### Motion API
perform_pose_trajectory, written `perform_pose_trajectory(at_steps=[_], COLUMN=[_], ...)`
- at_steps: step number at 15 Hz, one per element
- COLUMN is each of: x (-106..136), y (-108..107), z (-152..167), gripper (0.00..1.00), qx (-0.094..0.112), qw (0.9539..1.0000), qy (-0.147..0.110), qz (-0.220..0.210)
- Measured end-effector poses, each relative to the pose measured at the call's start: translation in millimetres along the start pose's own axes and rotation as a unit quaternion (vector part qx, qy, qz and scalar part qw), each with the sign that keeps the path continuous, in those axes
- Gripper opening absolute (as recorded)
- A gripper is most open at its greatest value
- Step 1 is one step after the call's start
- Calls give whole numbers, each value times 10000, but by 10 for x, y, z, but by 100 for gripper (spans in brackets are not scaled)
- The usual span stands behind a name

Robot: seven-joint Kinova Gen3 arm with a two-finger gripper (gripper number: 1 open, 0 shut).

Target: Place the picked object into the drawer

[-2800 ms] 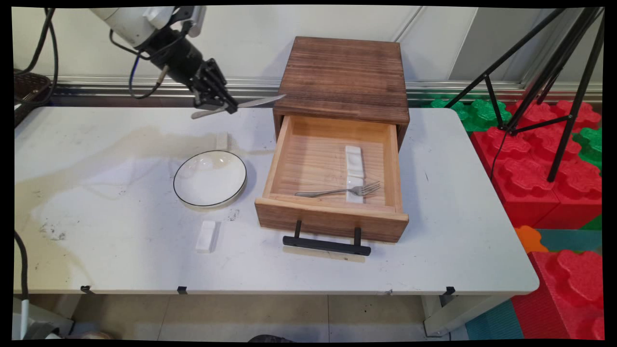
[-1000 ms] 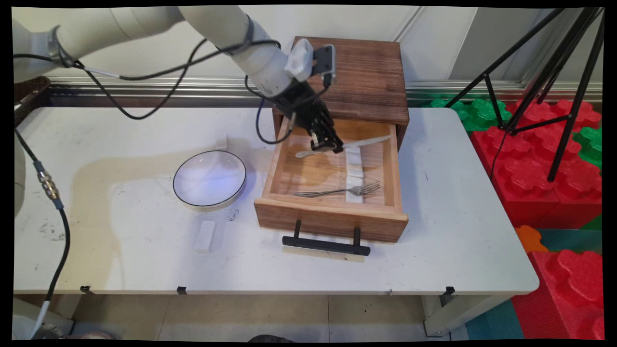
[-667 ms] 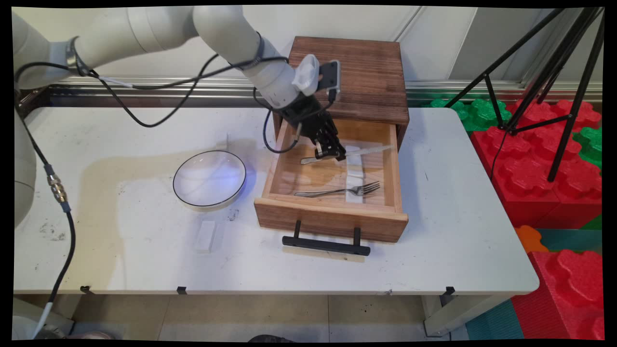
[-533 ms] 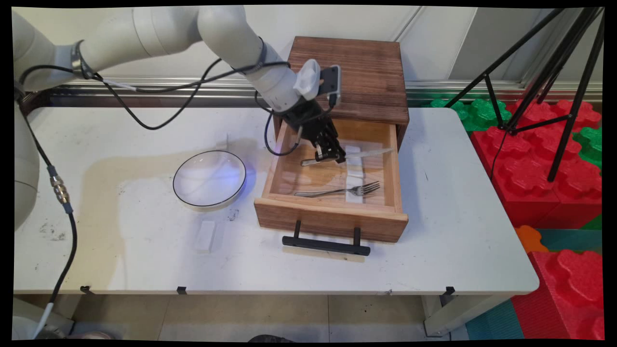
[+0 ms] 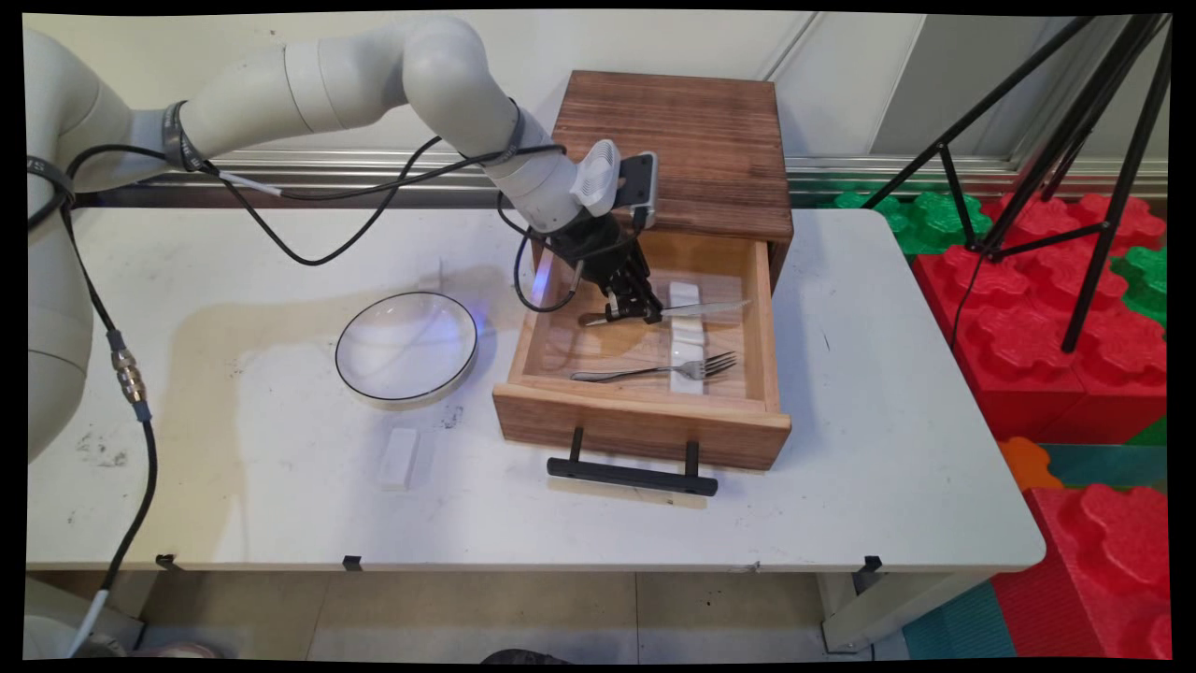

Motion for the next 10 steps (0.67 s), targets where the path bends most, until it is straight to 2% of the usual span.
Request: perform_pose_trajectory(at_steps=[2, 3, 10], x=[-27, -35, -49], y=[-31, -46, -77], z=[34, 51, 48], gripper=[0, 100, 100], qx=[27, 36, 101], qw=[10000, 10000, 9999], qy=[-16, -21, -24], qz=[33, 52, 124])
